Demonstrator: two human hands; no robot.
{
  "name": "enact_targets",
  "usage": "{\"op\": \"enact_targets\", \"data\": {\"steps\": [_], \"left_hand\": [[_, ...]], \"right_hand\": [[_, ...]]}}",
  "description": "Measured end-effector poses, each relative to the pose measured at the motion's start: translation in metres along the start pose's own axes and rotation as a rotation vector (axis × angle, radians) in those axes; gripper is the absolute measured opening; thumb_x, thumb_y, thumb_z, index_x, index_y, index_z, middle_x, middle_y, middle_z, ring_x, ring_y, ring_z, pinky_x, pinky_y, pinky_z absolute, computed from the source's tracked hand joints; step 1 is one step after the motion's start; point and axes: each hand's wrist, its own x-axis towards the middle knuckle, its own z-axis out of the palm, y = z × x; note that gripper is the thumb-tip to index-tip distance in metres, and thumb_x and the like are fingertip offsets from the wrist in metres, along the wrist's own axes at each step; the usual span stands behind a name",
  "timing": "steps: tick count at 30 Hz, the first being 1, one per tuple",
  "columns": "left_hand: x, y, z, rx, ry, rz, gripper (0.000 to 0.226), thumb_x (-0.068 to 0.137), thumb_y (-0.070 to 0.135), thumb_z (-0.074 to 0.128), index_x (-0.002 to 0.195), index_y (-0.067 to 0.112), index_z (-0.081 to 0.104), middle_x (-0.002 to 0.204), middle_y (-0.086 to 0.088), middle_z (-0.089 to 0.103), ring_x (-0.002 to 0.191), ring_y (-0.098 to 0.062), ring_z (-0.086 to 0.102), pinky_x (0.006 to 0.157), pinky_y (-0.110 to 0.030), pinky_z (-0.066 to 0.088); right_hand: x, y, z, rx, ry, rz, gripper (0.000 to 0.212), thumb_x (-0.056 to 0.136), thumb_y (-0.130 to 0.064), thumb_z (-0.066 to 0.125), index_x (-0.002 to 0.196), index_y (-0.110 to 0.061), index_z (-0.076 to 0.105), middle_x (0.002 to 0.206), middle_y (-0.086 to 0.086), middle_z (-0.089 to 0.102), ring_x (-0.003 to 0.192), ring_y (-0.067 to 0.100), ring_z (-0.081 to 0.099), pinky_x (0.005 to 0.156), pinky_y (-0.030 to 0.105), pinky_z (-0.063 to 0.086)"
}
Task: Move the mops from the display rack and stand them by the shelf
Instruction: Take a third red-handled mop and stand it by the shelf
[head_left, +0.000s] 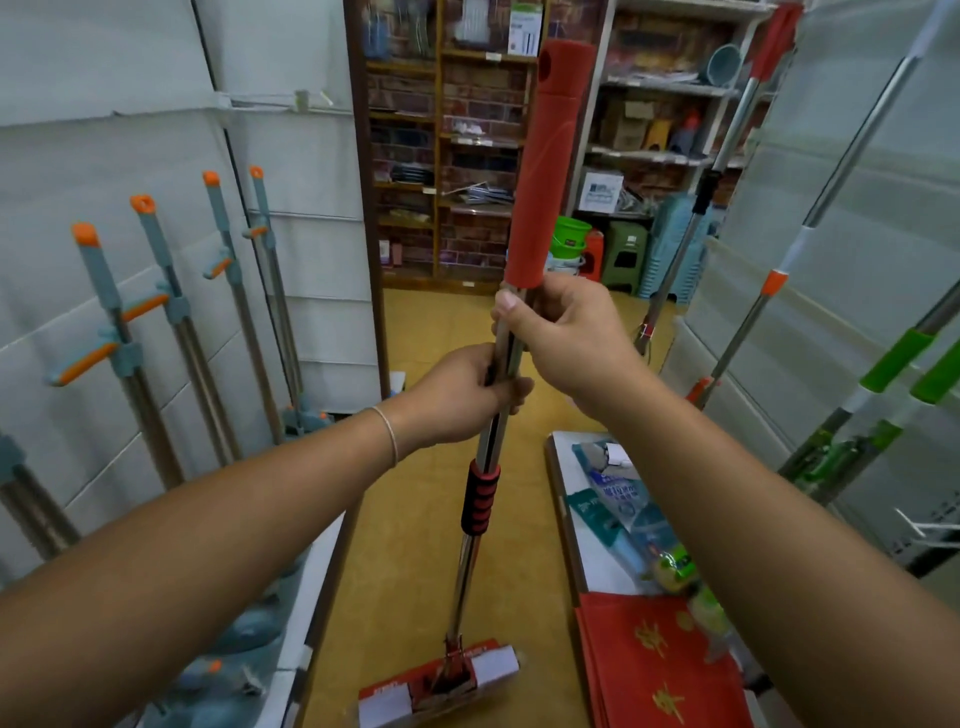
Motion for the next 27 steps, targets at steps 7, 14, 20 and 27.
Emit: {"op": "enact_targets", "data": {"steps": [7, 14, 20, 27], "left_hand": [[0.08, -0.032, -0.03, 0.013, 0.017, -0.006, 0.012, 0.094, 0.029, 0.059, 0.097, 0.017, 0.058, 0.087, -0.003, 0.071, 0.082, -0.014, 0.07, 0.079, -0.035, 0.056], [0.181, -0.048, -0.053, 0.036, 0.026, -0.051, 0.007, 0.093, 0.026, 0.061, 0.096, 0.021, 0.056, 0.086, 0.0, 0.072, 0.079, -0.009, 0.071, 0.077, -0.03, 0.055], [0.248, -0.054, -0.065, 0.1, 0.045, -0.063, 0.007, 0.093, 0.029, 0.061, 0.093, 0.024, 0.056, 0.086, 0.0, 0.072, 0.082, -0.012, 0.071, 0.081, -0.035, 0.055], [0.32, -0.063, -0.068, 0.121, 0.016, -0.029, 0.014, 0.094, 0.03, 0.06, 0.099, 0.018, 0.058, 0.09, -0.001, 0.072, 0.085, -0.011, 0.07, 0.081, -0.034, 0.055]], "right_hand": [[0.086, 0.034, 0.018, 0.042, 0.003, -0.02, 0.011, 0.093, -0.03, 0.064, 0.089, -0.02, 0.069, 0.089, 0.009, 0.073, 0.086, 0.025, 0.07, 0.083, 0.049, 0.058], [0.188, 0.069, 0.013, 0.076, -0.017, -0.023, 0.01, 0.092, -0.033, 0.065, 0.085, -0.026, 0.068, 0.091, 0.012, 0.073, 0.087, 0.027, 0.07, 0.084, 0.051, 0.058], [0.255, 0.093, 0.008, 0.125, -0.054, -0.034, 0.006, 0.093, -0.033, 0.066, 0.088, -0.029, 0.067, 0.097, 0.011, 0.074, 0.094, 0.026, 0.07, 0.088, 0.05, 0.057], [0.315, 0.12, -0.003, 0.116, -0.016, -0.036, 0.008, 0.093, -0.033, 0.066, 0.089, -0.027, 0.068, 0.097, 0.011, 0.074, 0.094, 0.026, 0.071, 0.088, 0.052, 0.057]]}}
